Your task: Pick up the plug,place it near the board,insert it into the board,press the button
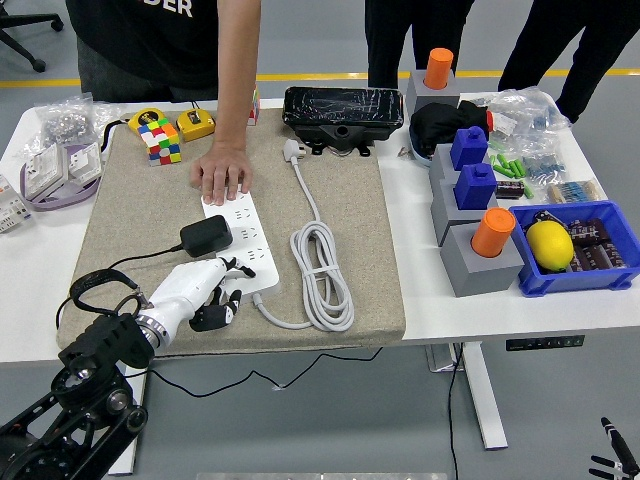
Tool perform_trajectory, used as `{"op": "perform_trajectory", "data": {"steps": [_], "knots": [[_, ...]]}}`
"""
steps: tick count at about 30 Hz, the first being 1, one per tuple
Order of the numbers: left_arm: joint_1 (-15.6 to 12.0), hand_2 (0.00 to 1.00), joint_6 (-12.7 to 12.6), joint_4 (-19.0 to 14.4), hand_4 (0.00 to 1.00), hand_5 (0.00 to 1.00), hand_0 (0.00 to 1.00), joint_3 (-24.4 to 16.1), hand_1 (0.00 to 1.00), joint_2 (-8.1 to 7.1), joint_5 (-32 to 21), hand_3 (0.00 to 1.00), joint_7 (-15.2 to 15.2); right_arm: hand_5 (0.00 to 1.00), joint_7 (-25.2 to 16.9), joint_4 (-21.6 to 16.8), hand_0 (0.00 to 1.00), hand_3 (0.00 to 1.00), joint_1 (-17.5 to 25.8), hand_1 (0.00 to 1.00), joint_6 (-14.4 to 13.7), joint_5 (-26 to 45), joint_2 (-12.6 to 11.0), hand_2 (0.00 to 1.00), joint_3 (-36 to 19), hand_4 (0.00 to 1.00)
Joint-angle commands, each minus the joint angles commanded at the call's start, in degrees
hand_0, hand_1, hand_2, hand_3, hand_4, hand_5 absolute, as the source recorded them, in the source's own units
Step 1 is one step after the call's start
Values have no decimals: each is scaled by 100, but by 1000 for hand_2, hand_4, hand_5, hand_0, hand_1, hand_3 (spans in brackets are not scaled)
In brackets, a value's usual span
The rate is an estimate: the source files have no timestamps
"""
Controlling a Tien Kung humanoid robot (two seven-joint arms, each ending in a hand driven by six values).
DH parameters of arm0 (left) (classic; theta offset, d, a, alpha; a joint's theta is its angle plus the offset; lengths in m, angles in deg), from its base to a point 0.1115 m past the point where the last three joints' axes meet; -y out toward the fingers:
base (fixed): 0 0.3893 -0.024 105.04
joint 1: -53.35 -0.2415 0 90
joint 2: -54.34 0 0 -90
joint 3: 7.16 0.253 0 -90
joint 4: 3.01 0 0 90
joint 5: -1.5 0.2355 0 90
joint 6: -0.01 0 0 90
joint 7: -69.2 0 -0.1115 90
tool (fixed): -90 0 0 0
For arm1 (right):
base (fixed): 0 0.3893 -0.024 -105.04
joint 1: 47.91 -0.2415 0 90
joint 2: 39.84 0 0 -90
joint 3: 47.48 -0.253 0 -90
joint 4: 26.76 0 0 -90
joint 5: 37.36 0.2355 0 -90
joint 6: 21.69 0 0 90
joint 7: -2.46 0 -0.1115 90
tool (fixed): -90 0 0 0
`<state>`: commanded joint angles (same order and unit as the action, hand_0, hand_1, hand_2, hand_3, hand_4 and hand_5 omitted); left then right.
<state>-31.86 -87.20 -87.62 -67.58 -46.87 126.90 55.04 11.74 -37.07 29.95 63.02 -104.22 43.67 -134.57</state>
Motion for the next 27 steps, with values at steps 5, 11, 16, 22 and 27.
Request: {"op": "perform_trajectory", "data": {"steps": [5,11,16,22,27], "knots": [[-20,94,16,66,385,2,149,32,2,-15,12,743,9,998,-11,0,796,667,-5,717,1,23,4,680,20,998],[-38,95,32,89,386,2,150,61,2,-58,25,742,7,998,-4,0,795,667,9,717,8,14,11,680,40,998],[-57,95,2,-66,384,2,150,23,2,-60,67,742,7,998,3,0,796,667,11,717,9,15,-7,680,59,998],[-41,94,6,-497,383,2,151,-60,2,-96,147,741,-30,998,5,0,795,667,17,717,16,25,-4,680,72,998],[97,96,-168,-820,394,2,158,-110,2,-95,130,723,44,998,5,0,793,667,30,717,23,1,19,681,52,998]]}}
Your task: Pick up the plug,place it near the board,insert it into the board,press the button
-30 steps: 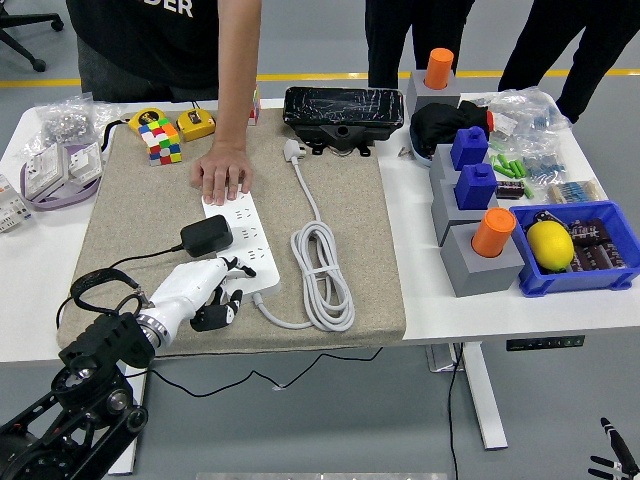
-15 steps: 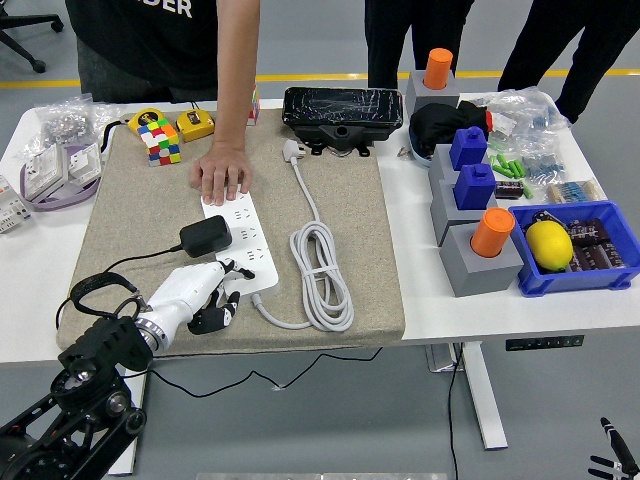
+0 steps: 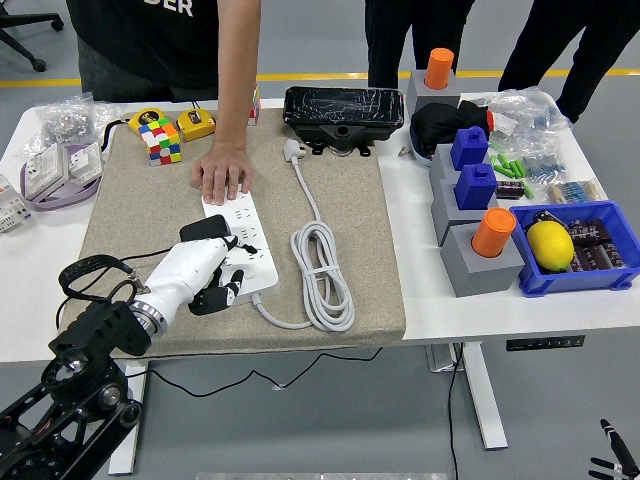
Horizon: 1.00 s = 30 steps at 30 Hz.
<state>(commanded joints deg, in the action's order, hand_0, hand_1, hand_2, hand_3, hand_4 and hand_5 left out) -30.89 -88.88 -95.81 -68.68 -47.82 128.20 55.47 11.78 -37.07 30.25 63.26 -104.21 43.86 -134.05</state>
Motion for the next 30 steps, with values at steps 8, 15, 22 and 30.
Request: {"op": "perform_trajectory", "data": {"steps": [8,15,22,30], "knots": [[259,274,-450,167,657,2,260,-144,149,142,165,696,230,998,-24,0,792,667,26,717,-8,5,53,681,9,998],[483,496,-256,542,850,2,344,-325,401,182,177,757,237,998,-8,0,791,667,24,715,-18,18,61,681,21,998],[686,918,-24,968,998,234,840,-411,927,234,32,908,232,998,11,0,792,667,38,716,-15,-9,64,681,-16,998],[875,967,-46,1405,998,272,904,-485,978,363,99,936,252,998,-26,0,790,667,33,716,-19,30,99,680,-3,998]]}}
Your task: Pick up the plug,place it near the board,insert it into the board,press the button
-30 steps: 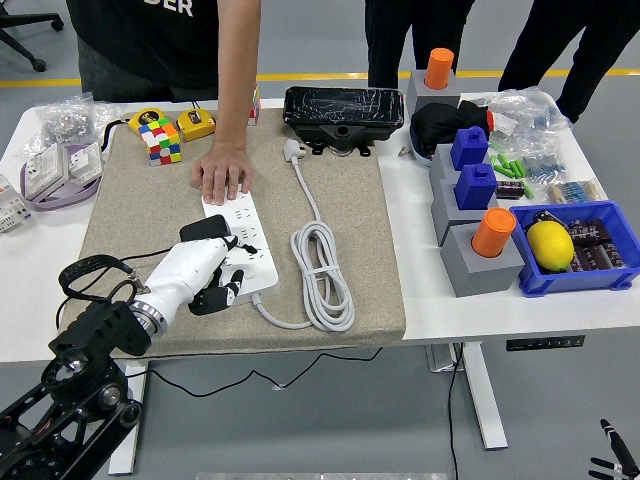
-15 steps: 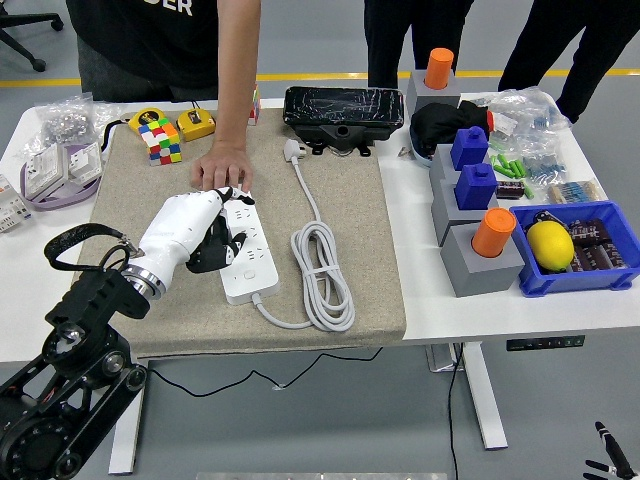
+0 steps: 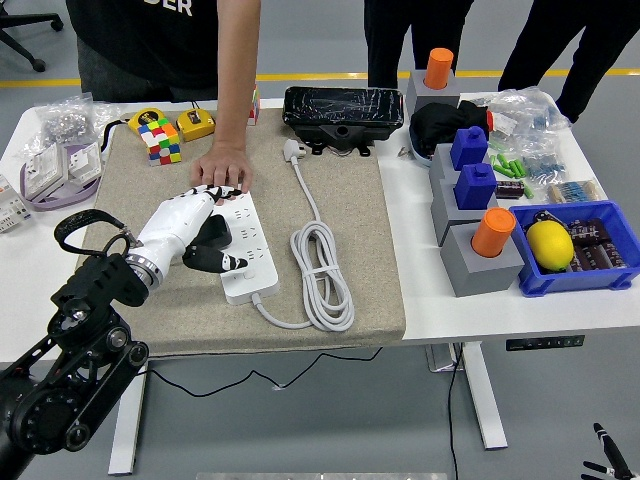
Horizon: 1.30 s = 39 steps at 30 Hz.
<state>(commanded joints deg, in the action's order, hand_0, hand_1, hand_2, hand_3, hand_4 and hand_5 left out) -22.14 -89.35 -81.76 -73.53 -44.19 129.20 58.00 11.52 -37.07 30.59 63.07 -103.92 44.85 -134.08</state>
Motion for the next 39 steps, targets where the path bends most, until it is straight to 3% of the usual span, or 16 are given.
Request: {"op": "perform_trajectory", "data": {"steps": [3,4,9,10,14,16,17,22,23,28,29,34,35,39], "knots": [[46,967,-19,137,998,272,904,-32,978,35,82,936,-2,998,7,0,790,667,4,716,-3,-15,-6,680,-20,998],[71,892,-39,222,998,271,848,-57,910,52,82,903,21,998,7,0,790,667,0,716,-6,-18,-16,680,-28,998],[151,892,-69,511,998,271,848,-136,910,93,145,903,72,998,15,0,790,667,-23,716,-8,-26,-35,680,-45,998],[161,811,-76,558,998,267,772,-144,831,96,144,859,85,998,14,0,790,668,-23,715,-8,-24,-34,679,-45,998],[187,811,-139,784,998,267,772,-183,831,124,123,859,165,998,12,0,790,668,-11,715,-5,-33,-24,679,-58,998],[190,811,-157,823,998,267,772,-193,831,132,118,859,184,998,6,0,790,668,-10,715,-5,-24,-21,679,-51,998],[199,748,-179,851,998,261,681,-196,750,135,114,812,198,998,5,0,790,667,-15,715,-4,-24,-22,679,-48,998],[216,748,-261,932,998,261,681,-205,750,157,102,812,233,998,10,0,790,667,-15,715,-2,-32,-25,679,-57,998],[218,694,-278,942,998,265,552,-210,684,161,98,757,238,998,11,0,790,667,-16,714,-2,-34,-25,679,-58,998],[261,694,-366,997,998,265,552,-216,684,170,60,757,267,998,11,0,790,667,-33,714,-3,-34,-31,679,-57,998],[277,641,-382,1017,998,261,495,-216,652,172,53,697,271,998,9,0,791,667,-41,715,-2,-27,-32,680,-49,998],[320,641,-443,1112,998,261,495,-223,652,181,31,697,300,998,14,0,791,667,-60,715,0,-22,-46,680,-34,998],[322,602,-447,1122,983,252,462,-220,625,181,28,623,303,998,16,0,791,666,-59,715,1,-23,-49,680,-32,998],[291,602,-445,1195,983,252,462,-176,625,167,17,623,310,998,35,0,791,666,-34,715,-6,-49,-69,680,-45,998]]}}
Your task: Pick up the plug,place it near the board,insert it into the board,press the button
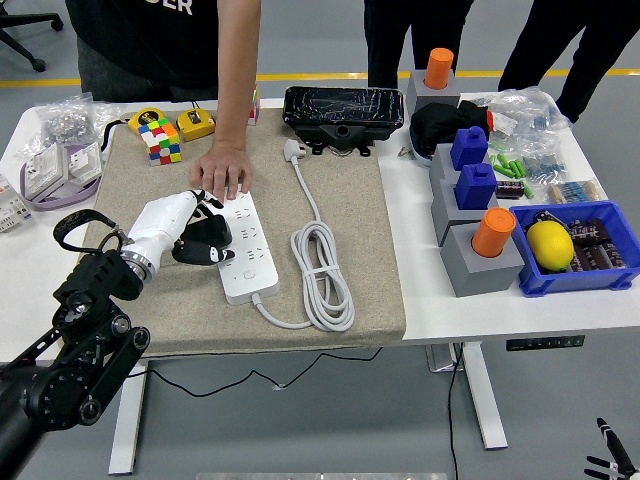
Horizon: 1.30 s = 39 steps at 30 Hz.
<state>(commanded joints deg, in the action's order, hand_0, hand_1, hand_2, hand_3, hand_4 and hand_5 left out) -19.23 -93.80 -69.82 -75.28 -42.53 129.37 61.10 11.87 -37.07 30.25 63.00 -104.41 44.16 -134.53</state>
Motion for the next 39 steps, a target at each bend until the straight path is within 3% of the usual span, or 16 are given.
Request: {"op": "perform_trajectory", "data": {"steps": [12,13,25,26,31,32,39], "knots": [[-25,593,-53,62,944,233,437,-1,614,3,11,597,19,998,-10,0,790,667,25,715,-6,0,-6,680,-2,998],[-21,584,-67,71,850,239,413,-1,588,7,9,576,18,998,-12,0,790,667,28,715,0,2,3,679,3,998],[6,571,-207,146,796,217,374,-25,565,37,35,562,48,998,-15,0,790,666,34,715,6,-17,4,679,-28,998],[5,537,-203,153,727,169,337,-25,512,42,57,537,40,998,-15,0,789,666,33,715,5,-19,8,679,-32,998],[14,537,-170,162,727,169,337,-4,512,48,99,537,19,998,-26,0,789,666,17,715,2,-2,12,679,-26,998],[16,475,-162,165,682,119,315,0,456,48,105,517,14,998,-26,0,790,666,16,715,2,-1,13,679,-25,998],[28,441,-80,126,658,94,309,-4,446,43,213,493,-46,998,-18,0,790,667,36,715,-3,-15,24,679,-64,998]]}}
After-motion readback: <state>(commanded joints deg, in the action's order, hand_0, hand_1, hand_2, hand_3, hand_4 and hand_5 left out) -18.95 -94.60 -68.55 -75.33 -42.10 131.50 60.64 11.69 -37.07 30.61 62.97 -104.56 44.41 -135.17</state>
